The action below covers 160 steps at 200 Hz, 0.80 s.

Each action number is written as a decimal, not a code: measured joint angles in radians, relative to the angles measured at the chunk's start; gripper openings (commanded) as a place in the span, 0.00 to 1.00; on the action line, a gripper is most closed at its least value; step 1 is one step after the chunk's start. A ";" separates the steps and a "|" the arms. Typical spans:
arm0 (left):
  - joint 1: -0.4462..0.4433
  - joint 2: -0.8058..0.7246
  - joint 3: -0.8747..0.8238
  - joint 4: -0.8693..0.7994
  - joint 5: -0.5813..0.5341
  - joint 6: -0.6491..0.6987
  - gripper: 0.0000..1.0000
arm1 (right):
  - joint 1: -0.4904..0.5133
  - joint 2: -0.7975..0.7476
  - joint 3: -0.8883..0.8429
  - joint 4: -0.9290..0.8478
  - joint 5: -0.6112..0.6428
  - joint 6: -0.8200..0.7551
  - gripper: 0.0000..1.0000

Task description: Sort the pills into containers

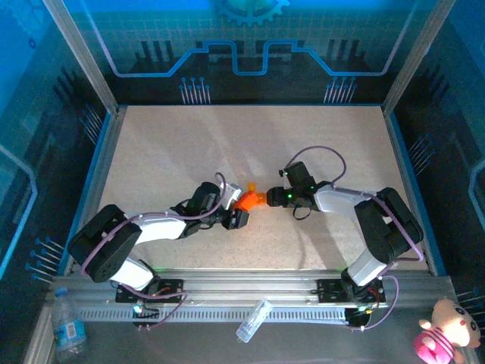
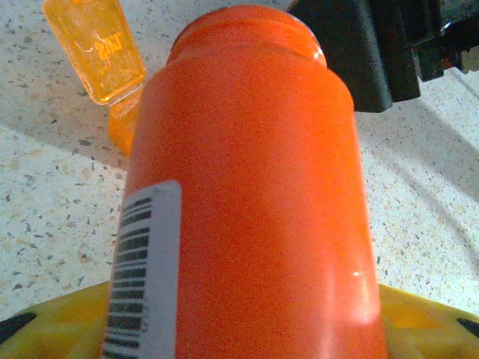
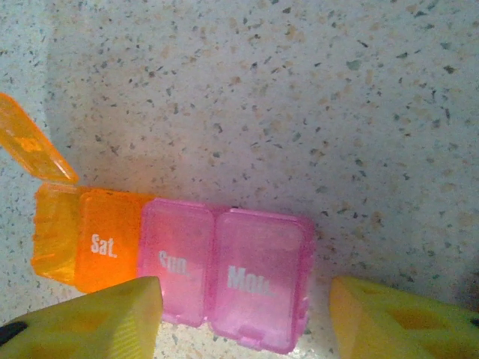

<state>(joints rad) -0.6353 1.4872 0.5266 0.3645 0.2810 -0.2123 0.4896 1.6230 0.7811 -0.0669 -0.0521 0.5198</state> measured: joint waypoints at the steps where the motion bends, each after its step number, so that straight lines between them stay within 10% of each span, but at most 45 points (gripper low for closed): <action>1: 0.000 0.000 0.001 -0.002 0.000 0.000 0.00 | 0.000 0.001 0.000 0.000 0.000 0.000 0.62; 160: 0.003 0.051 0.113 -0.174 -0.053 0.000 0.00 | -0.005 0.043 0.016 0.055 -0.012 0.031 0.59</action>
<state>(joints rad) -0.6327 1.5383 0.6399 0.1909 0.2279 -0.2123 0.4850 1.6657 0.7971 -0.0124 -0.0639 0.5507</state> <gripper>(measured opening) 0.539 0.597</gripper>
